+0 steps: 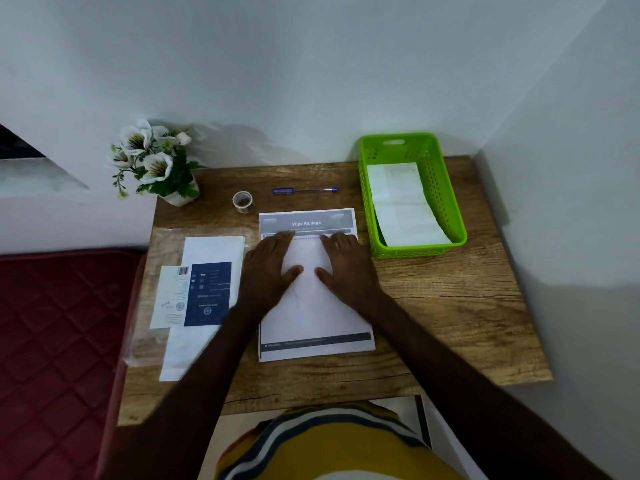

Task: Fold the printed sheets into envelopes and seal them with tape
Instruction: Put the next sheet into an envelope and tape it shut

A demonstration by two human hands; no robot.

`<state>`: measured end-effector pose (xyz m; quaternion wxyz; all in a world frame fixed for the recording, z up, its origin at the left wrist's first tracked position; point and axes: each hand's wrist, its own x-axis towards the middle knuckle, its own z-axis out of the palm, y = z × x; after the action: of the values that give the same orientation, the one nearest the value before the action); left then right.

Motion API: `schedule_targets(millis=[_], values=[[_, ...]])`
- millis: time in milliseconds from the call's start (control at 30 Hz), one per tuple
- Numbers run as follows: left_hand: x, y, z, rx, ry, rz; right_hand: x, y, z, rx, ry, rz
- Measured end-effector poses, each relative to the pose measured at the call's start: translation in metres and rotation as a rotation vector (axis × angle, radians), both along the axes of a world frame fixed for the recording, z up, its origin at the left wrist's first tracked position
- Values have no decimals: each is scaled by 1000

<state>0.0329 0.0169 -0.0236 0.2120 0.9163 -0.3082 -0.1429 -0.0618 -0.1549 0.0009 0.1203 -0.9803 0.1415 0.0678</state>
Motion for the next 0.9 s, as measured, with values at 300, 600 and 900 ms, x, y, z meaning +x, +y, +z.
schedule_targets(millis=[300, 600, 900], values=[[32, -10, 14, 89, 38, -83, 41, -24, 20, 203, 148, 56], [37, -20, 18, 185, 20, -82, 53, -26, 23, 178, 196, 83], [26, -19, 31, 151, 22, -53, 48, -23, 22, 122, 118, 99]])
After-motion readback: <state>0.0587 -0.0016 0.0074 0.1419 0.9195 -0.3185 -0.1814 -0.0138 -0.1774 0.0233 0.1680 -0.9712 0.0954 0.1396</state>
